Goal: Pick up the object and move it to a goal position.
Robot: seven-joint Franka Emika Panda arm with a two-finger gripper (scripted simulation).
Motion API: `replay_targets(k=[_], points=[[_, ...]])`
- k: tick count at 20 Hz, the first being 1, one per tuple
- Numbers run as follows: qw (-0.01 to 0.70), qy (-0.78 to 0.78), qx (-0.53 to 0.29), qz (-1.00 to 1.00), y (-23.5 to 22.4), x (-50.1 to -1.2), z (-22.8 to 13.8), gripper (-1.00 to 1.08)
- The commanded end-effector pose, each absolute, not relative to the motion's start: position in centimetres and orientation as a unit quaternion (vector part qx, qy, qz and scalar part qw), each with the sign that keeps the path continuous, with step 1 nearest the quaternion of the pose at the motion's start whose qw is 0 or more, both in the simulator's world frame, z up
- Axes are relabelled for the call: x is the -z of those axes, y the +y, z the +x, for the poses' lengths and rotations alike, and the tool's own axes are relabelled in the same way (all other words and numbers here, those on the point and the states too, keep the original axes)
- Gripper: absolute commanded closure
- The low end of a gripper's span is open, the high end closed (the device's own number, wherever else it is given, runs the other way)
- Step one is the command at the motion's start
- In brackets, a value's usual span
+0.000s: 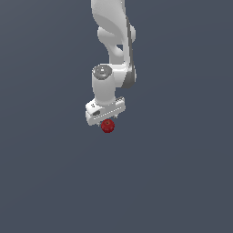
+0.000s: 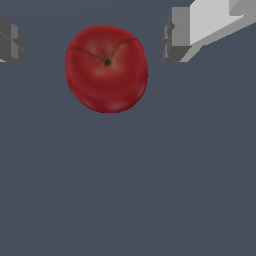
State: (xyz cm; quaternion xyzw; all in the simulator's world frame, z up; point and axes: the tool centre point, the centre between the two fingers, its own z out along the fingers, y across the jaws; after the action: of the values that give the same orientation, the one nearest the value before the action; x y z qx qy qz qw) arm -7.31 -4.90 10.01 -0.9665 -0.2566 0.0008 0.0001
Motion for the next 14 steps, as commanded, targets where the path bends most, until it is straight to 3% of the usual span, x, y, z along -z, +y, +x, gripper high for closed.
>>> replay_targets(k=[1, 14], points=[[0.000, -0.267, 0.000, -0.964, -5.0, -9.8, -7.6, -0.92], [0.000, -0.273, 0.000, -0.962, -5.1, -8.0, -7.9, -0.92]])
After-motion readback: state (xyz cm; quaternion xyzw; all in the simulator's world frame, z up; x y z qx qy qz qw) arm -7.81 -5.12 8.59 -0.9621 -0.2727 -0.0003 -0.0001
